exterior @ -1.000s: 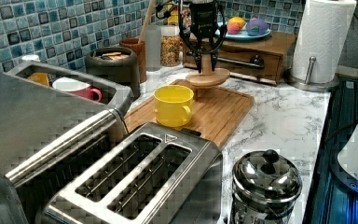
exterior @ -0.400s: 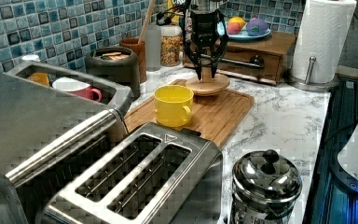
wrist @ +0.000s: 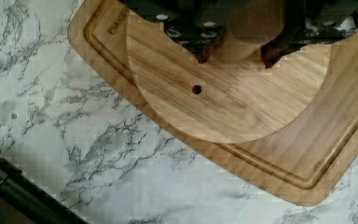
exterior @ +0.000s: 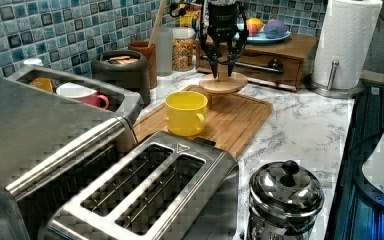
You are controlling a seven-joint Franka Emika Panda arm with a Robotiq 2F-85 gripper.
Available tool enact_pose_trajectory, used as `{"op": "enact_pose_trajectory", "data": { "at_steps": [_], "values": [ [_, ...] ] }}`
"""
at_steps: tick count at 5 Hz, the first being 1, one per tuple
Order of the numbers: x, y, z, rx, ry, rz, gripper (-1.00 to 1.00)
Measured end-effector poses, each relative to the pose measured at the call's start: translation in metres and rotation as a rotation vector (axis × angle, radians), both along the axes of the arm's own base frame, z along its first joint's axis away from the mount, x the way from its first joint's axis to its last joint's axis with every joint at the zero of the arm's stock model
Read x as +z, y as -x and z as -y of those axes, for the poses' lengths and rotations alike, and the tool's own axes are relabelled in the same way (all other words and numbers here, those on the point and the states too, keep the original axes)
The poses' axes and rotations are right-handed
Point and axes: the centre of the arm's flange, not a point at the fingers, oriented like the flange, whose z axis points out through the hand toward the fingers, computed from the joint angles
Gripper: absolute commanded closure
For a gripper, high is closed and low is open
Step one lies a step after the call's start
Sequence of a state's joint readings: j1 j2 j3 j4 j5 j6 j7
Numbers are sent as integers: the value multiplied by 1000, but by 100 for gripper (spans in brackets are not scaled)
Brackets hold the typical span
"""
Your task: Place the lid on the board.
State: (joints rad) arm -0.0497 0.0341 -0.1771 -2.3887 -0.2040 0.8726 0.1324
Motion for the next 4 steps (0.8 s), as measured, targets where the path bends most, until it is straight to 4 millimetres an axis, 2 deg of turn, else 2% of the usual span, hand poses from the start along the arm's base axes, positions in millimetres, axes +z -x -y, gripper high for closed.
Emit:
{"op": "enact_pose_trajectory", "data": {
  "at_steps": [1, 2, 3, 4],
  "values": [
    [-7, 1, -1, 2, -1, -21, 100],
    [-25, 2, -2, 4, -2, -57, 100],
    [-42, 4, -1, 3, 2, -90, -100],
    [-37, 3, -2, 40, 34, -82, -100]
  ]
}}
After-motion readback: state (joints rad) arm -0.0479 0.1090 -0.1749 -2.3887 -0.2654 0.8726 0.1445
